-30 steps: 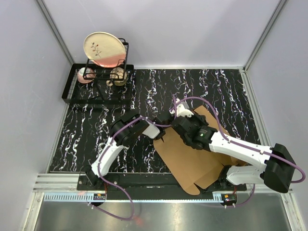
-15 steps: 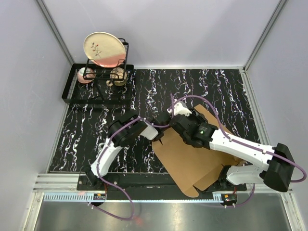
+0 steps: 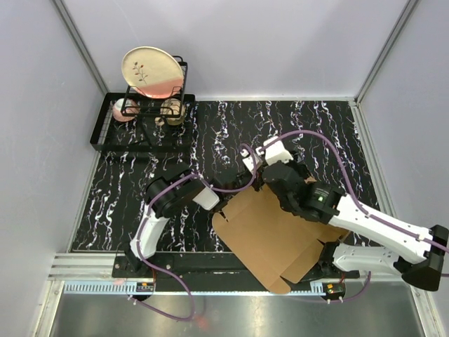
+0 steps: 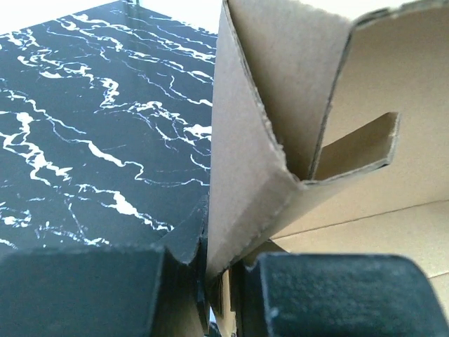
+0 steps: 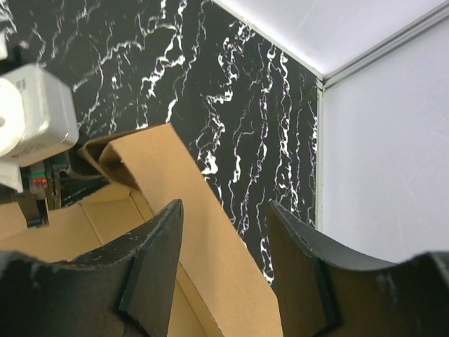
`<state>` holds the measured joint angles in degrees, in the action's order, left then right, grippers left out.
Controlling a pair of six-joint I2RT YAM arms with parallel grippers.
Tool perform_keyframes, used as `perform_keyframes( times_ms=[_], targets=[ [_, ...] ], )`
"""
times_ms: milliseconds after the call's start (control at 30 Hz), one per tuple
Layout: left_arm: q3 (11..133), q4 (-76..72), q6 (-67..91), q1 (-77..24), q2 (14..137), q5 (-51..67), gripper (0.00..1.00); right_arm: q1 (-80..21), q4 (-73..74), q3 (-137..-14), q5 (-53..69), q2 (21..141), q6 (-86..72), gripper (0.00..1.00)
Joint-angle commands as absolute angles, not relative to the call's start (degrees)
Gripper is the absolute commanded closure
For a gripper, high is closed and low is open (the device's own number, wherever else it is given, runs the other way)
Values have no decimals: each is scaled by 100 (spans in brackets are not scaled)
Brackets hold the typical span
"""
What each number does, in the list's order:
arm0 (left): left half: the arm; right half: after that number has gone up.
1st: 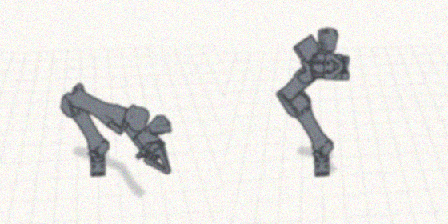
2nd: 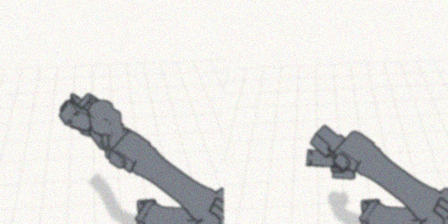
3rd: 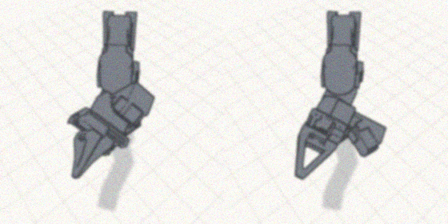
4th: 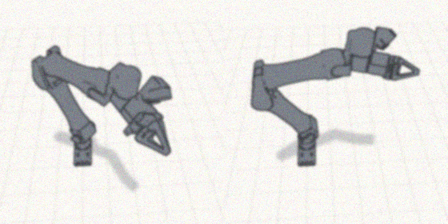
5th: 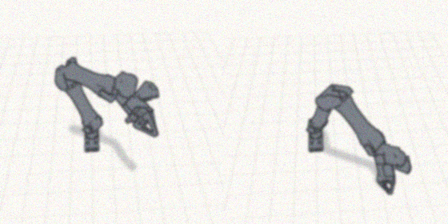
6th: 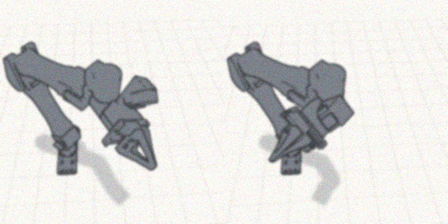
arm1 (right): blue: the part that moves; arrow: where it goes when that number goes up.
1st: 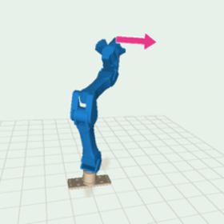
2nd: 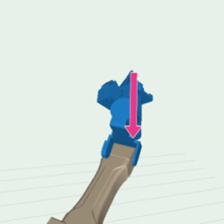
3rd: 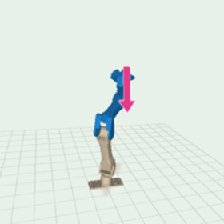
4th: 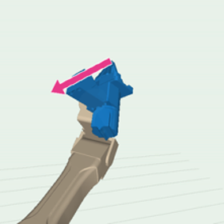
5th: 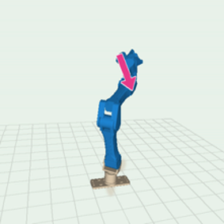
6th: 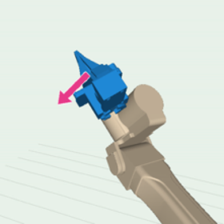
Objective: Fold the paper box
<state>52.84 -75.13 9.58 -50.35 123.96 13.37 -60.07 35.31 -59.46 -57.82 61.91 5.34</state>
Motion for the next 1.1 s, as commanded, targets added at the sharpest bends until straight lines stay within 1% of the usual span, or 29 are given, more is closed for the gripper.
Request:
perform_keyframes(
  times_ms=[0,100,233,367,467,700,800,833,867,933,967,1033,1067],
  targets=[
    [4966,-9176,826,-5054,11936,1091,100,-6064,2989,-6153,-5827,5792,448,43],
    [4782,-9185,747,-5054,11822,967,100,-6064,2725,-5977,-5836,5827,413,44],
    [4518,-9115,598,-5071,11602,695,100,-6056,2742,-5757,-5731,6126,-103,46],
    [4290,-9035,309,-5133,11365,370,100,-6021,2059,-5292,-5590,6467,-158,48],
    [4175,-9035,167,-5168,11294,211,100,-5880,1768,-5230,-5546,6775,-97,49],
    [4034,-9123,132,-5186,11250,53,100,-5493,1397,-5063,-5028,6969,-79,52],
    [3982,-9228,123,-5186,11233,61,94,-5484,1389,-4975,-4887,7058,-149,54],
    [3973,-9246,123,-5186,11232,79,89,-5476,1371,-4940,-4817,7075,-158,54],
    [3973,-9255,132,-5186,11215,70,86,-5467,1362,-4905,-4773,7127,-176,55],
    [3938,-9351,176,-5186,11215,70,77,-5467,1371,-4878,-4676,7206,-211,56],
    [3920,-9404,202,-5186,11206,70,67,-5475,1362,-4861,-4650,7224,-228,57],
    [3867,-9545,229,-5185,11197,149,62,-5467,1354,-4808,-4623,7268,-263,57],
    [3858,-9545,246,-5186,11180,176,55,-5467,1345,-4790,-4614,7295,-272,57]
  ],
)
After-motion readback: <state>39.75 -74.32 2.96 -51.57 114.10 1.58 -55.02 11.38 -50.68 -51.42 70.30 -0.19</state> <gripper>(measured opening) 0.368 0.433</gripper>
